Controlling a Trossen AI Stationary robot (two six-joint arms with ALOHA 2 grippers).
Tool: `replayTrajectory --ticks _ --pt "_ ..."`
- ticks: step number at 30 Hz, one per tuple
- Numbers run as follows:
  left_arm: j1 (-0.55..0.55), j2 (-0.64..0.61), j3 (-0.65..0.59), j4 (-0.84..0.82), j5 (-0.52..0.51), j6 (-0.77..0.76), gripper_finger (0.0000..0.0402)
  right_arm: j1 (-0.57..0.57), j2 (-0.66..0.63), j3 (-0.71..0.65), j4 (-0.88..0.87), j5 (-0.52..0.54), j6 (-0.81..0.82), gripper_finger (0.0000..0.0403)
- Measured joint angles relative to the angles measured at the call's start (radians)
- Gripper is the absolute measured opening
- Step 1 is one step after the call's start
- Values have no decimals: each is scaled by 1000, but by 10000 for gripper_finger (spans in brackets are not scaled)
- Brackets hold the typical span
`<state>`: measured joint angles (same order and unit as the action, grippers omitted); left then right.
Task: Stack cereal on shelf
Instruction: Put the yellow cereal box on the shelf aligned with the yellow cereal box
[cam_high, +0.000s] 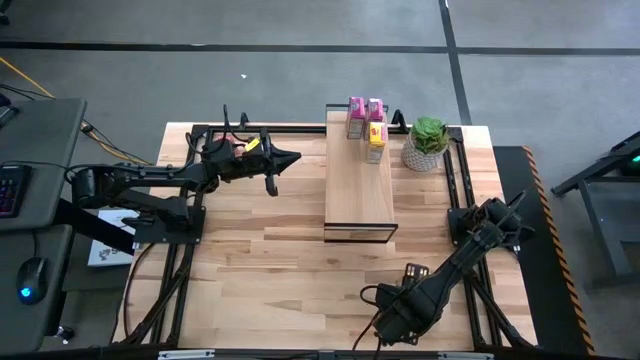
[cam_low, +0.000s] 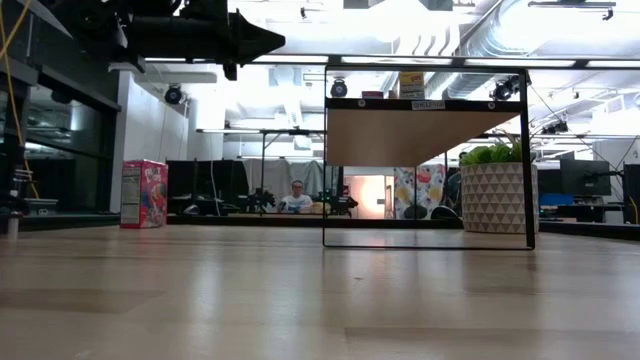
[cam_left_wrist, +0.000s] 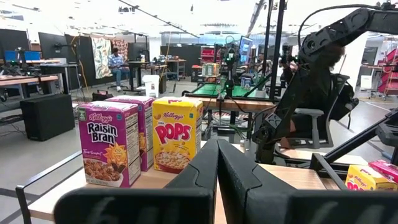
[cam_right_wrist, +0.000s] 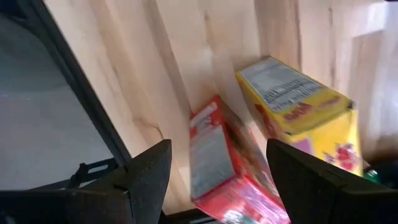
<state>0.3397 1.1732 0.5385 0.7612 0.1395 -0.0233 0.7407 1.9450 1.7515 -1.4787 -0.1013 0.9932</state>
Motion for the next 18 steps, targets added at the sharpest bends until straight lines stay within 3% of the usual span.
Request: replayTrajectory --ticks 18 --pt "0 0 0 0 0 0 0 -2 50 0 -13 -23 -24 254"
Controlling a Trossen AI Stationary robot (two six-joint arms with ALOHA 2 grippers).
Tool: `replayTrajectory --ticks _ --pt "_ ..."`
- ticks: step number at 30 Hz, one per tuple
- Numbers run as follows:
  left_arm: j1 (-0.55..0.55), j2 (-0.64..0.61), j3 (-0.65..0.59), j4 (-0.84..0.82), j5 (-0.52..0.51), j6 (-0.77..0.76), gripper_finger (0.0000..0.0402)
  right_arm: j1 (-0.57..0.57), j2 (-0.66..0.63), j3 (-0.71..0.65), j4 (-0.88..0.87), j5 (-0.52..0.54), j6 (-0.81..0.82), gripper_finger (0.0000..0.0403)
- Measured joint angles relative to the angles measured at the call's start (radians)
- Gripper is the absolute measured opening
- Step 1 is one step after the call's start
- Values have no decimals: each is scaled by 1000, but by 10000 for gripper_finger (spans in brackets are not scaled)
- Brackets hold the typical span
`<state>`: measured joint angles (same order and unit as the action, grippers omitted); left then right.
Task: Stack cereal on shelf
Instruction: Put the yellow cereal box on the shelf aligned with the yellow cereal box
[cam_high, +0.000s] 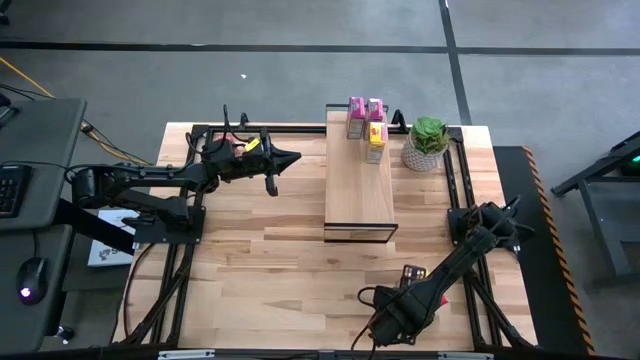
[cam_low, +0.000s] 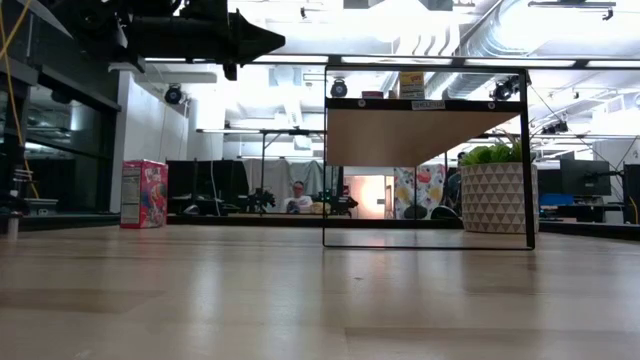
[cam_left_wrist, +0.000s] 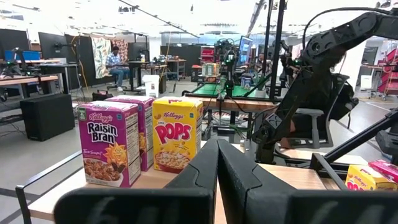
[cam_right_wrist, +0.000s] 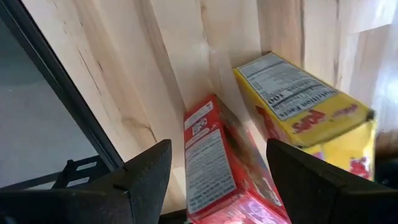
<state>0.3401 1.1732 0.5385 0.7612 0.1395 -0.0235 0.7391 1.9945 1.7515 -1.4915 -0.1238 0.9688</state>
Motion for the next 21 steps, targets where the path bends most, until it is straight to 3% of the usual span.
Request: replayTrajectory --ticks 21 --pt "0 0 0 0 0 0 0 -53 -1 0 -35 130 -11 254"
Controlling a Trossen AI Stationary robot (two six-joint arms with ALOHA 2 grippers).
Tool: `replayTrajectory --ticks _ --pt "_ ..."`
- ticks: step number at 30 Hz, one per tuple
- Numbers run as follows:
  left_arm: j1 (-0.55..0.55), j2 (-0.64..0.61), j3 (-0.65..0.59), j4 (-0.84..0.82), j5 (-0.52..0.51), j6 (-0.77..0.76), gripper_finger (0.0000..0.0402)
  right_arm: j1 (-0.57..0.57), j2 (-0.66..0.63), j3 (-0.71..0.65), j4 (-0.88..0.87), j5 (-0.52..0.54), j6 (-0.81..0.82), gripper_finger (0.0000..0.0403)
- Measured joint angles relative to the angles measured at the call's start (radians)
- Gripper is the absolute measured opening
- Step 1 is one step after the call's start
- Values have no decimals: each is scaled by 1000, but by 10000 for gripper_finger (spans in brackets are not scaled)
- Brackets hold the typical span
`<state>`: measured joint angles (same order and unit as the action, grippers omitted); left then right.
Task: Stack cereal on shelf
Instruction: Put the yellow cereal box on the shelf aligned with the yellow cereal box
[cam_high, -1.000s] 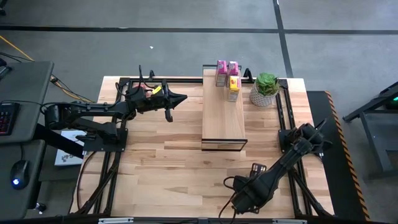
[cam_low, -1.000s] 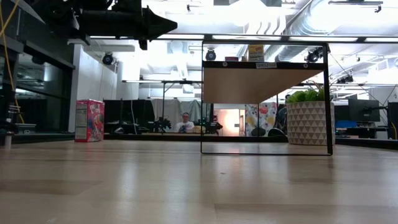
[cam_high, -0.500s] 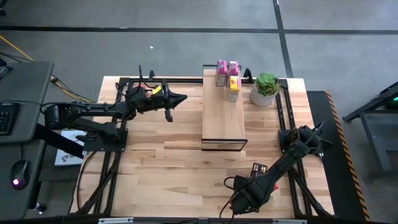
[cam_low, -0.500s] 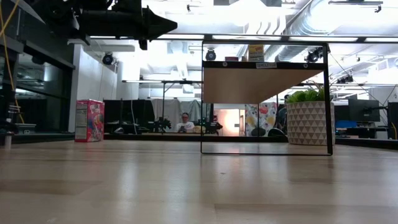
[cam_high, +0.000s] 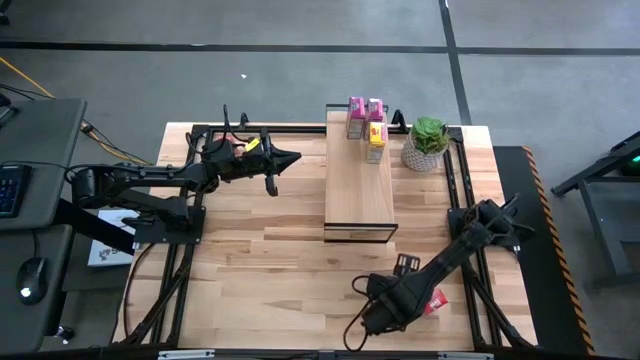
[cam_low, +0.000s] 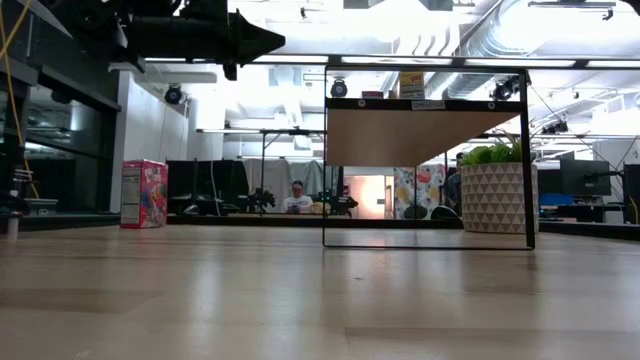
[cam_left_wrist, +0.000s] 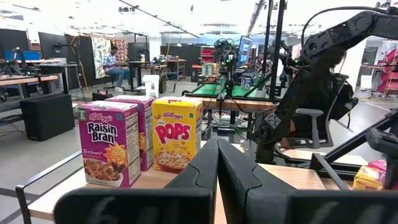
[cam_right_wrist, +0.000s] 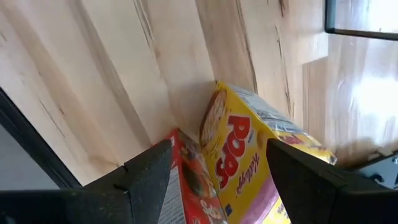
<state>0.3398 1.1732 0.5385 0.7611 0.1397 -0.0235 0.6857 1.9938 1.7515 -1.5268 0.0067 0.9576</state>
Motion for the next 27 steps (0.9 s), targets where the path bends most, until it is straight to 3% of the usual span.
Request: replayTrajectory --ticks 4,7,11,16,20,27 --pt "0 0 0 0 0 0 0 -6 -12 0 13 -11 -20 254" --pt "0 0 0 0 0 0 0 3 -54 0 8 41 38 254" --pt "0 0 0 -2 0 0 0 56 -133 1 -39 160 248 254" --pt "0 0 0 -2 0 0 0 148 -201 -38 -41 207 507 254" --pt "0 0 0 -1 0 0 0 201 -234 -162 -40 201 708 254" --pt "0 0 0 9 0 1 0 219 -326 -259 59 231 796 254"
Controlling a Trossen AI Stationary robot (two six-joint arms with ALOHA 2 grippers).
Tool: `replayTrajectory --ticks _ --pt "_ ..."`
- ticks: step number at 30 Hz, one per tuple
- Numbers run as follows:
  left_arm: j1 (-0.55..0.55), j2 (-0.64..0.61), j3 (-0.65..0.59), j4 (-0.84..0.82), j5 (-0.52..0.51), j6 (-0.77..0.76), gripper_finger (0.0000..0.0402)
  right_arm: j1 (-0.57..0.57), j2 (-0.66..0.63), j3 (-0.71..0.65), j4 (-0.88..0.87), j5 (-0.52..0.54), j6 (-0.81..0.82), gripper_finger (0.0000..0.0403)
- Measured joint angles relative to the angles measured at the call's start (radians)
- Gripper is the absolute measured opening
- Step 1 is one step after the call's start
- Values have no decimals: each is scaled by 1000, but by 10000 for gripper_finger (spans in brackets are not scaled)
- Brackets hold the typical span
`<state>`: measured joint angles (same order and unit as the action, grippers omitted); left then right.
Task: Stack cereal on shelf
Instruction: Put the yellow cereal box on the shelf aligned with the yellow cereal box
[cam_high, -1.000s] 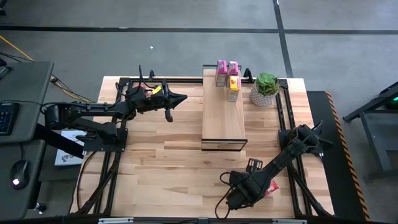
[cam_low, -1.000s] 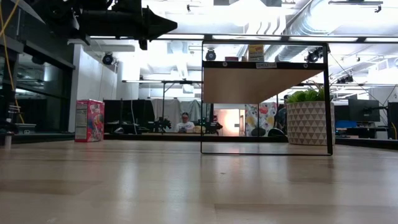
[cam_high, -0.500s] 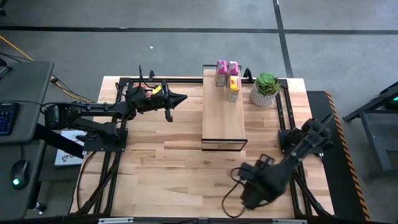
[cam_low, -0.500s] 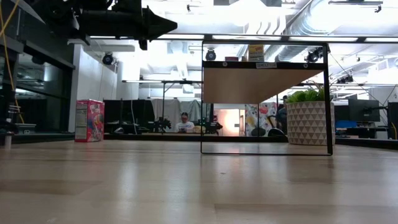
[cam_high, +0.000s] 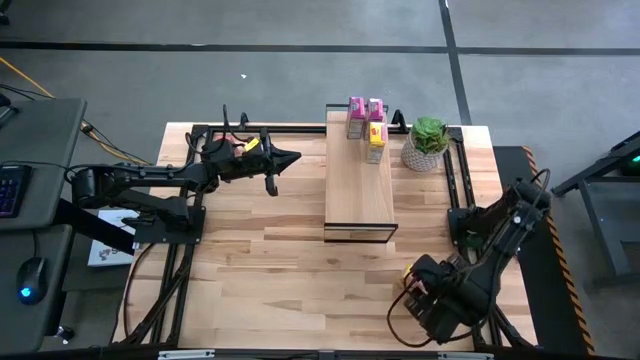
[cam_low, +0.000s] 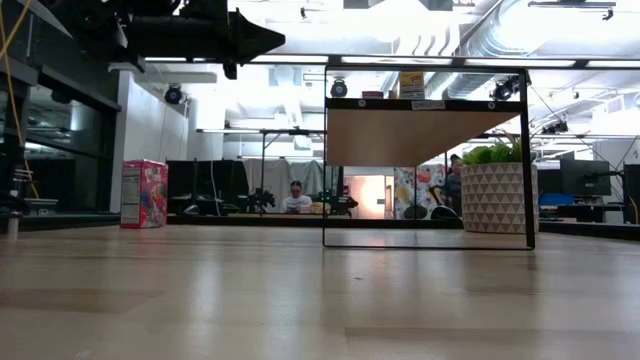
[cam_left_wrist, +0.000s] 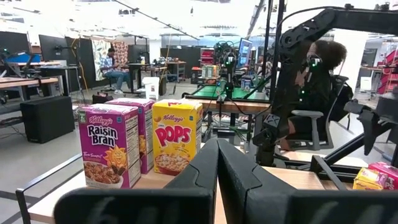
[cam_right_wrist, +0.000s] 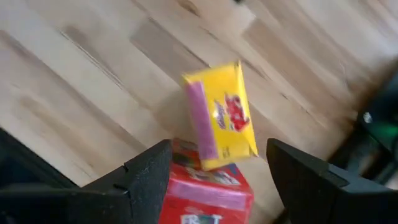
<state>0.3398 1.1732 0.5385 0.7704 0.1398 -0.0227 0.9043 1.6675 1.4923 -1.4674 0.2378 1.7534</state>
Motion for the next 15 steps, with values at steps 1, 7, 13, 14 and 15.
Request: replayTrajectory --ticks 1,7,13,14,15 --pt "0 0 0 1 0 0 0 0 -7 6 3 18 -5 254" --pt "0 0 0 -14 0 0 0 1 -17 48 51 131 -8 254" --pt "0 0 0 -17 0 -1 0 6 -12 47 88 179 -33 254" --pt "0 0 0 -17 0 -1 0 6 -12 45 91 175 -25 254" --pt "0 0 0 -17 0 -1 0 3 -13 43 96 174 -16 254"
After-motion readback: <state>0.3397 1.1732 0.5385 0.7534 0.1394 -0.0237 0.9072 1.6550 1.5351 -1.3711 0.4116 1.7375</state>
